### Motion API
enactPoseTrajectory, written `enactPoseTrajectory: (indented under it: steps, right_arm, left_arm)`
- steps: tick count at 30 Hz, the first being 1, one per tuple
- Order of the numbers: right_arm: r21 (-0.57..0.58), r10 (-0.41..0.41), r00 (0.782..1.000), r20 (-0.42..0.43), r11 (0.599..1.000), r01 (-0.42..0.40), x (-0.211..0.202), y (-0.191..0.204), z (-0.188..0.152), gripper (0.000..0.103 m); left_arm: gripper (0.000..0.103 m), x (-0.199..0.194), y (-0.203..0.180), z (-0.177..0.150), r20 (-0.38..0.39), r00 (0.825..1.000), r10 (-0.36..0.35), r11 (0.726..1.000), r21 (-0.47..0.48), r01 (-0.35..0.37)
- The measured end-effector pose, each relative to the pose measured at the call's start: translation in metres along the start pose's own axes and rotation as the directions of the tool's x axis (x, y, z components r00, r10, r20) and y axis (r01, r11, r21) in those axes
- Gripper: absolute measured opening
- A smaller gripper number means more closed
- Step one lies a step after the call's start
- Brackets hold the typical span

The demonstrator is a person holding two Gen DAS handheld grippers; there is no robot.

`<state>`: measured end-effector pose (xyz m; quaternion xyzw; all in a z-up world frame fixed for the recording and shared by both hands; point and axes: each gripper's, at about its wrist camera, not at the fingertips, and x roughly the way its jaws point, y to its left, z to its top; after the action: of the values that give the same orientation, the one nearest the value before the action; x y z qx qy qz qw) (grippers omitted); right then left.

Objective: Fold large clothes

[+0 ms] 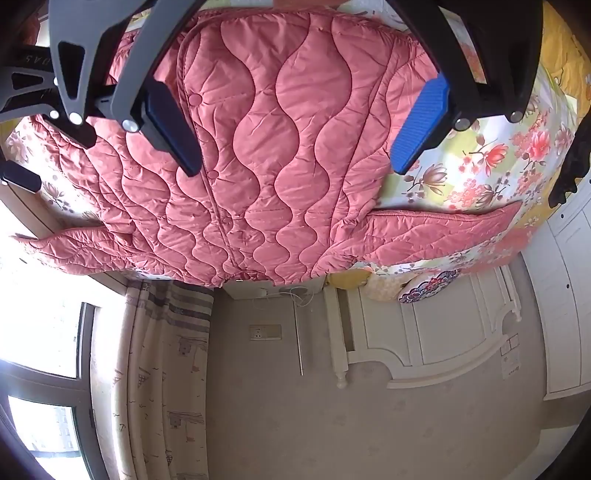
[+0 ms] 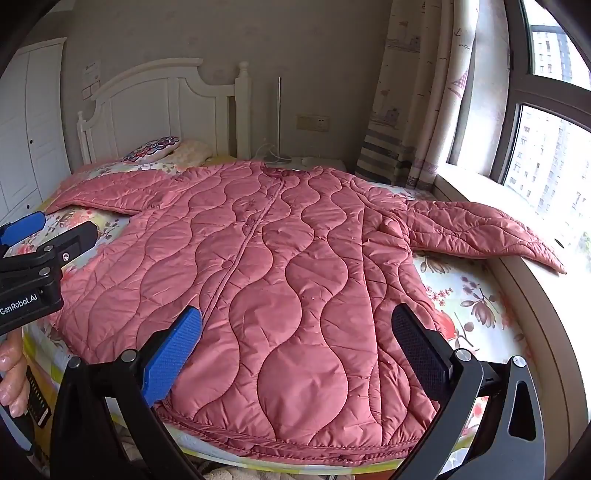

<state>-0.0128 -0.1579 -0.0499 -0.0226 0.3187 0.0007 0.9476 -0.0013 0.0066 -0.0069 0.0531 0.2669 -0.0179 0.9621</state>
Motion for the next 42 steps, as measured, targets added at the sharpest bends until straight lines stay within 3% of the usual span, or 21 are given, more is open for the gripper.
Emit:
enactPoseTrajectory:
  steps: [42]
  right_arm:
    - [0.0, 0.026, 0.999, -0.022, 1.0, -0.026, 0.0029, 0.006, -0.0042, 0.099]
  left_arm:
    - [0.101, 0.0008, -0.0025, -0.0028, -0.007, 1.0, 0.0, 1.0, 0.003, 0.0]
